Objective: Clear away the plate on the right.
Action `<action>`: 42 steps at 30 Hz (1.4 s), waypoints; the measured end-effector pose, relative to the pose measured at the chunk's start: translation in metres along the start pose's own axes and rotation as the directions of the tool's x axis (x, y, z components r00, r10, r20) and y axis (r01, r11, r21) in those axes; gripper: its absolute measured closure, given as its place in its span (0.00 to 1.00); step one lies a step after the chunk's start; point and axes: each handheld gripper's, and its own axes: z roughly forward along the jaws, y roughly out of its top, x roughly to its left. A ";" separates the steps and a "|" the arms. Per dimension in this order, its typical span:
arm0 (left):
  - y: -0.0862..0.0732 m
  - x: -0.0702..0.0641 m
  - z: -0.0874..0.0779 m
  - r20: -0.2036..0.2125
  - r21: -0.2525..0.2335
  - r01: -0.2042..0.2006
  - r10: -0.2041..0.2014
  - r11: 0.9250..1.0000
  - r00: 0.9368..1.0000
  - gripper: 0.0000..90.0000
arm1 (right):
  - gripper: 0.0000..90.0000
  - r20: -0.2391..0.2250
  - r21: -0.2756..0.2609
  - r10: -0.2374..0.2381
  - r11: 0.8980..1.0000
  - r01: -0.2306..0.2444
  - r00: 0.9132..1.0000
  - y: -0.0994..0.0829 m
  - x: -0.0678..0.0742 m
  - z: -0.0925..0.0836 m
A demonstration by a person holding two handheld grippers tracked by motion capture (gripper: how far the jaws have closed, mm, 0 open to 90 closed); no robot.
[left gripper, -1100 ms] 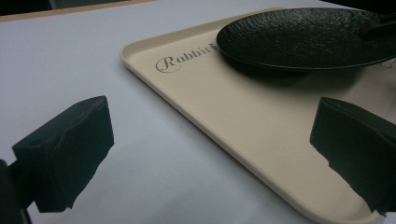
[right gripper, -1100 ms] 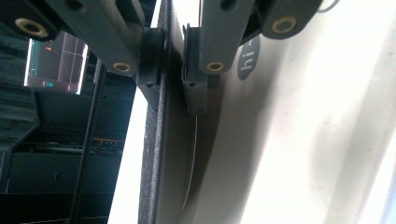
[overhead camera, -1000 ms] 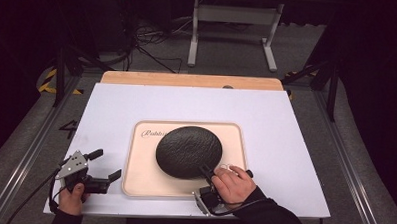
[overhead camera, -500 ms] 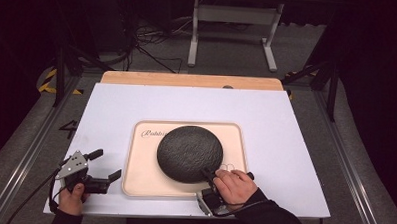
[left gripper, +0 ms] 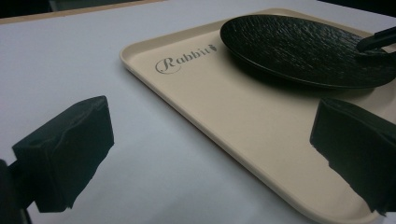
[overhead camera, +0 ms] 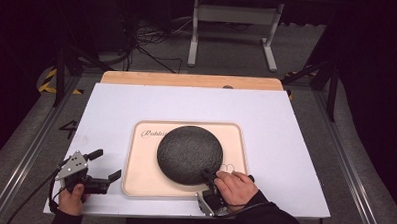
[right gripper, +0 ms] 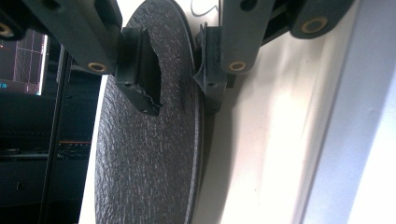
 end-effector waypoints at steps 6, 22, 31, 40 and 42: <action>0.000 0.000 0.000 -0.001 0.001 -0.003 0.003 1.000 1.000 0.00 | 0.73 -0.002 -0.007 -0.005 1.000 0.005 1.000 0.000 -0.001 -0.008; -0.002 -0.003 -0.004 -0.005 -0.045 -0.025 0.025 0.999 1.000 0.00 | 0.64 0.003 -0.055 0.068 0.996 -0.068 0.998 -0.007 -0.006 -0.030; -0.005 -0.004 -0.009 -0.009 -0.090 -0.039 0.038 0.995 0.999 0.00 | 0.59 0.021 -0.088 0.121 0.989 -0.119 0.992 -0.014 -0.022 -0.038; -0.007 -0.005 -0.011 -0.013 -0.115 -0.053 0.052 0.992 0.999 0.00 | 0.56 0.017 -0.150 0.216 0.966 -0.211 0.976 -0.020 -0.036 -0.042; -0.007 -0.005 -0.012 -0.016 -0.126 -0.057 0.055 0.990 0.998 0.00 | 0.55 0.012 -0.166 0.245 0.957 -0.240 0.969 -0.022 -0.039 -0.043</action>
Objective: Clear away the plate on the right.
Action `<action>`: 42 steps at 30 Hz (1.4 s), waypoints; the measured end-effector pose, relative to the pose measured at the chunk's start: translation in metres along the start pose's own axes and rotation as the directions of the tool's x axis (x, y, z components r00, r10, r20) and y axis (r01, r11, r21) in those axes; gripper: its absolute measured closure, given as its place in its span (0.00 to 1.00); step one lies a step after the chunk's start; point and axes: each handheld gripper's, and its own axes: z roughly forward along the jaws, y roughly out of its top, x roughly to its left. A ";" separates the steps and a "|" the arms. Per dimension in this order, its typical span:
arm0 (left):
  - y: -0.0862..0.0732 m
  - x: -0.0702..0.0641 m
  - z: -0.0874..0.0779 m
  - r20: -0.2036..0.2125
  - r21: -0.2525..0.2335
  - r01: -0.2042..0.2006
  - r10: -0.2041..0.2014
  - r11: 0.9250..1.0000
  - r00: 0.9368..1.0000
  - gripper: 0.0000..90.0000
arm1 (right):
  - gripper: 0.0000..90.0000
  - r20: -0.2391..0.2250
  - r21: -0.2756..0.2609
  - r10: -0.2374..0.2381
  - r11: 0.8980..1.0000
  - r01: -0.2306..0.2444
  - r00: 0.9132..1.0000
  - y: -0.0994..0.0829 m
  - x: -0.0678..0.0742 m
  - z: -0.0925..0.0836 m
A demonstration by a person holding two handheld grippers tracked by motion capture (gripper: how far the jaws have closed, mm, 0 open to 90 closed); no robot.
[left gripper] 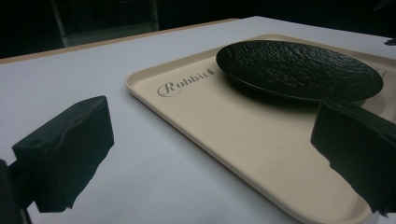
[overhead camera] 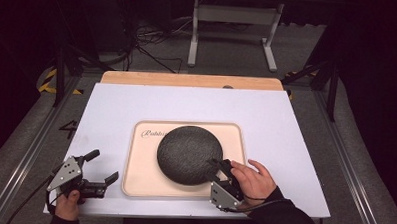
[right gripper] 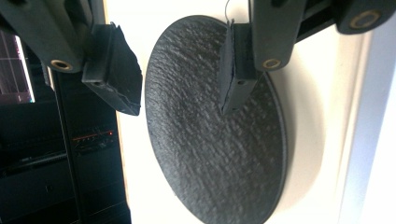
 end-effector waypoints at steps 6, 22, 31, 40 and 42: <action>0.000 -0.001 -0.001 -0.002 -0.005 0.006 -0.006 1.000 1.000 0.00 | 0.49 -0.002 -0.054 0.067 0.996 -0.067 0.998 -0.002 -0.009 -0.001; 0.000 0.000 0.001 0.000 0.009 0.011 -0.011 1.000 1.000 0.00 | 0.26 -0.004 -0.166 0.364 0.918 -0.360 0.931 -0.011 -0.029 -0.006; 0.001 0.002 0.001 0.005 0.024 0.000 0.000 1.000 1.000 0.00 | 0.21 -0.036 -0.253 0.568 0.791 -0.558 0.822 -0.025 -0.045 -0.018; 0.001 0.001 0.002 0.006 0.025 0.005 -0.005 1.000 1.000 0.00 | 0.21 -0.082 -0.293 0.690 0.673 -0.679 0.719 -0.044 -0.053 -0.027; 0.001 0.002 0.001 0.005 0.025 -0.001 0.001 1.000 1.000 0.00 | 0.20 -0.097 -0.297 0.722 0.636 -0.713 0.685 -0.050 -0.054 -0.029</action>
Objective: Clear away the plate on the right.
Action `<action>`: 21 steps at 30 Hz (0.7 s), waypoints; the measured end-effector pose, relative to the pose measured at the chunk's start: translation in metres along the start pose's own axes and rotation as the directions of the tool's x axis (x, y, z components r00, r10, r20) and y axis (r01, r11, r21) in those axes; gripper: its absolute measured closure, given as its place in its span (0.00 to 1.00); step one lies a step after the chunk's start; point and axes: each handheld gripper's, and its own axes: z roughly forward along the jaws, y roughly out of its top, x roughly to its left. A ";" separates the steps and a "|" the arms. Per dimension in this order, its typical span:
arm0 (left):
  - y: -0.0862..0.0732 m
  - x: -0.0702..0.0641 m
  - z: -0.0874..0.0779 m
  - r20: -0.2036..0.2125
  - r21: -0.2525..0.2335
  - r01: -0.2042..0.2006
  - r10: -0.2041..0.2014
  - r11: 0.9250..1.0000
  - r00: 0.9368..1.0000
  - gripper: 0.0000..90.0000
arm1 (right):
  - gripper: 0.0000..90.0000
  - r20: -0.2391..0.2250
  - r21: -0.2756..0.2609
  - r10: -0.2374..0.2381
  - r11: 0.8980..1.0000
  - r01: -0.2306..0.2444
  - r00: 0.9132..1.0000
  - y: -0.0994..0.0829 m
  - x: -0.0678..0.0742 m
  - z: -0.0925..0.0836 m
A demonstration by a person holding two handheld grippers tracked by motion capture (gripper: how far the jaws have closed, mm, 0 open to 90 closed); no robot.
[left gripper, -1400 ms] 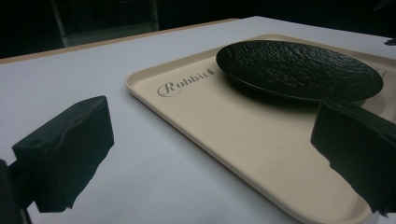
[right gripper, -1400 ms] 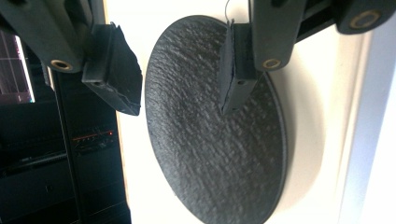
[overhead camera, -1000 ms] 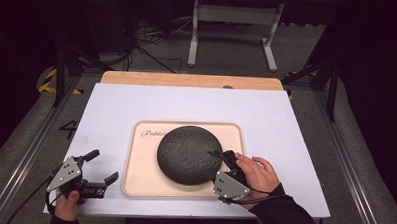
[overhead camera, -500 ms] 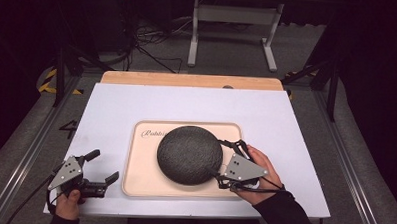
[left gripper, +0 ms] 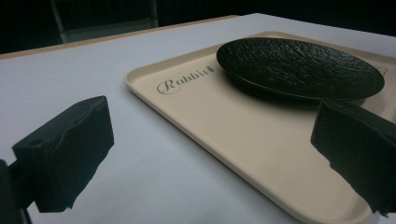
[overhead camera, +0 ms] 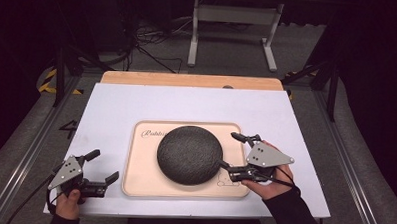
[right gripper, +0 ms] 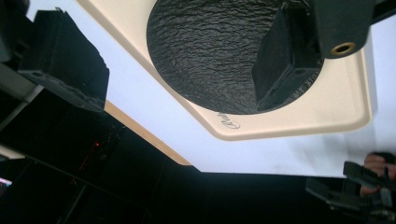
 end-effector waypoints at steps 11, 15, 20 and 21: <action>0.000 0.000 0.000 -0.001 -0.006 0.005 -0.005 1.000 1.000 0.00 | 0.09 0.031 -0.004 0.116 0.993 -0.116 0.993 -0.017 -0.022 -0.016; 0.000 -0.001 0.000 -0.002 -0.007 0.014 -0.014 1.000 1.000 0.00 | 0.08 0.035 -0.005 0.140 0.990 -0.140 0.990 -0.024 -0.028 -0.021; 0.000 -0.001 0.000 -0.001 -0.008 0.020 -0.020 1.000 1.000 0.00 | 0.07 0.050 -0.005 0.165 0.986 -0.165 0.985 -0.034 -0.034 -0.028; 0.000 0.000 0.000 0.000 -0.008 0.019 -0.019 1.000 1.000 0.00 | 0.07 0.058 -0.005 0.174 0.985 -0.174 0.983 -0.038 -0.037 -0.030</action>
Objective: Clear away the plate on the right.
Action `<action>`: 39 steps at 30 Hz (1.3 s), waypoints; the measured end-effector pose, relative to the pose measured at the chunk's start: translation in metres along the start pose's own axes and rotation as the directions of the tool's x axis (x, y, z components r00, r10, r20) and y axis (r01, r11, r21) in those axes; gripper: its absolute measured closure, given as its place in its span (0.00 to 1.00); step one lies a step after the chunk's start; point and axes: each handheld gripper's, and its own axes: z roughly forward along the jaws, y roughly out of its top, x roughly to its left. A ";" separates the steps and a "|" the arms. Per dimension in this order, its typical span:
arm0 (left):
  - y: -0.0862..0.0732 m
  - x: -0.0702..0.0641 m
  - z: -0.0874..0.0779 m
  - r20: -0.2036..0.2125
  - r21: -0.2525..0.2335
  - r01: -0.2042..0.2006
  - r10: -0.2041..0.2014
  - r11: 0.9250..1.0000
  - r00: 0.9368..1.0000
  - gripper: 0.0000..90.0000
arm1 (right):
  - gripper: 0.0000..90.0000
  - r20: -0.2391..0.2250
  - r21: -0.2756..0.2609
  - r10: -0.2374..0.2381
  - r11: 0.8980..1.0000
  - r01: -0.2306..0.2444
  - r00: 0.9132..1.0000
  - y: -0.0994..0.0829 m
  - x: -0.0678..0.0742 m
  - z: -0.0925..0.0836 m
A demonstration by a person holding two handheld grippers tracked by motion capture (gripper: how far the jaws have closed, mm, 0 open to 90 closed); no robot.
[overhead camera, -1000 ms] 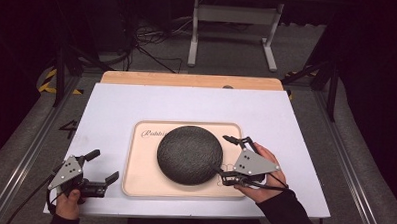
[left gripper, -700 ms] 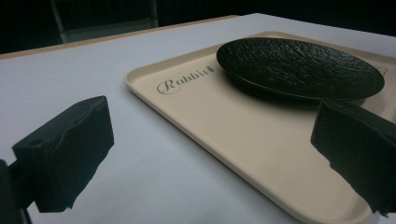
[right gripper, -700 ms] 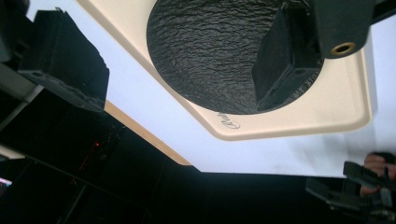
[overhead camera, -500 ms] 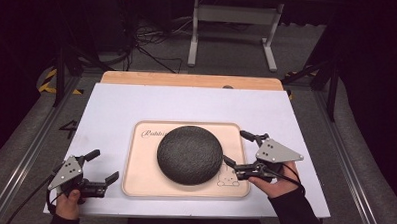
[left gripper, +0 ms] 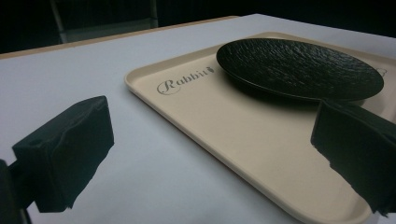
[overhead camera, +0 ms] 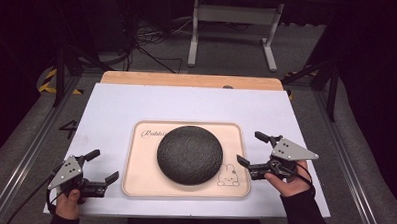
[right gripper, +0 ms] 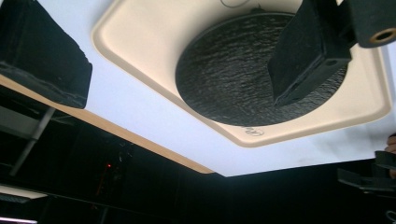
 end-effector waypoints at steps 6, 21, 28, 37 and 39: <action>0.000 0.000 0.000 0.001 0.002 0.001 -0.001 1.000 1.000 0.00 | 0.05 0.031 0.012 0.020 1.000 -0.021 0.999 -0.020 -0.012 -0.008; 0.000 0.001 0.000 0.001 0.001 0.002 -0.002 1.000 1.000 0.00 | 0.04 0.058 0.005 0.097 0.995 -0.097 0.994 -0.058 -0.027 -0.019; 0.000 0.000 0.000 0.001 -0.002 0.002 -0.002 1.000 1.000 0.00 | 0.04 0.060 0.015 0.119 0.993 -0.120 0.991 -0.070 -0.029 -0.021; 0.000 0.000 0.000 0.000 -0.006 0.002 -0.002 1.000 1.000 0.00 | 0.04 0.057 0.028 0.126 0.991 -0.128 0.990 -0.076 -0.027 -0.022; 0.000 0.000 0.000 0.000 -0.003 0.000 0.000 1.000 1.000 0.00 | 0.04 0.056 0.032 0.132 0.991 -0.134 0.990 -0.078 -0.026 -0.023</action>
